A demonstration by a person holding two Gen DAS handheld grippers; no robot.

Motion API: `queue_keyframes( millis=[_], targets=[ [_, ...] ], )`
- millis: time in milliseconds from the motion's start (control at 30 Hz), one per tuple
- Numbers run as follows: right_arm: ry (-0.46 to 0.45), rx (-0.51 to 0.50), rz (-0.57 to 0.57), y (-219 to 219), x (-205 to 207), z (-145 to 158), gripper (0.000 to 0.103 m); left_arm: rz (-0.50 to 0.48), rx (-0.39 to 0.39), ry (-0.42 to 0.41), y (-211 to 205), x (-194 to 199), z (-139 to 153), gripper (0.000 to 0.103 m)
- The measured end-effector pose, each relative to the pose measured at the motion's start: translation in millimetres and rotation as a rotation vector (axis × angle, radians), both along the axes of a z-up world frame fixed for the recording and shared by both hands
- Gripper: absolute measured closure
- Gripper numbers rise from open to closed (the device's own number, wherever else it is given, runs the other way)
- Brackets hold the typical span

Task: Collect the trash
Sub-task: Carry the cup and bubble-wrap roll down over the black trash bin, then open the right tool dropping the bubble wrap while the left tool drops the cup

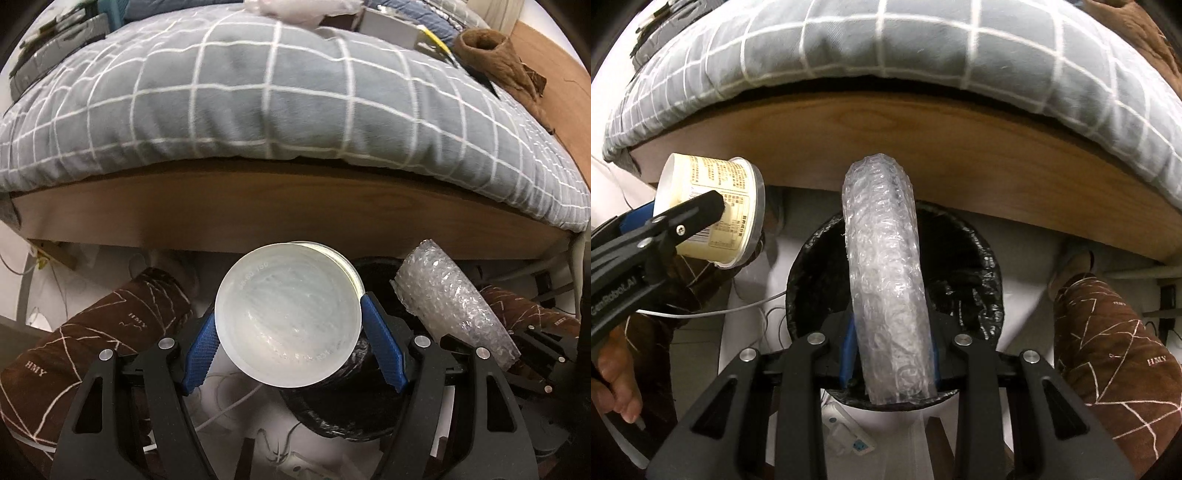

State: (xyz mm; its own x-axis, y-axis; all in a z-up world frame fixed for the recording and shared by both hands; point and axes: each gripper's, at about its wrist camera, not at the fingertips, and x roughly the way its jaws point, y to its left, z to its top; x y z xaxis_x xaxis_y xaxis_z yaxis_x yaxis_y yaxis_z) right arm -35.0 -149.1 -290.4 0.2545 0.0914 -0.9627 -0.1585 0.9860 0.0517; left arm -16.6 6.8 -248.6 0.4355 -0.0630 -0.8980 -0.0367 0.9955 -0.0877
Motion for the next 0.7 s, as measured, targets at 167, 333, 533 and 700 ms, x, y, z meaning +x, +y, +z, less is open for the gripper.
queue_keyframes(
  millis=[167, 333, 533, 700],
  targets=[
    [0.020, -0.010, 0.023, 3, 6, -15, 0.072, 0.030, 0.002, 0.030, 16, 4, -12, 0.032],
    [0.011, -0.021, 0.000, 2, 9, -16, 0.054, 0.021, 0.002, 0.044, 14, 9, -20, 0.032],
    [-0.031, -0.026, -0.025, -10, 10, -9, 0.027, -0.005, -0.002, 0.053, -1, 10, -21, 0.032],
    [-0.071, -0.044, -0.090, -40, 9, 1, 0.014, -0.039, -0.008, 0.063, -22, 12, -22, 0.032]
  ],
)
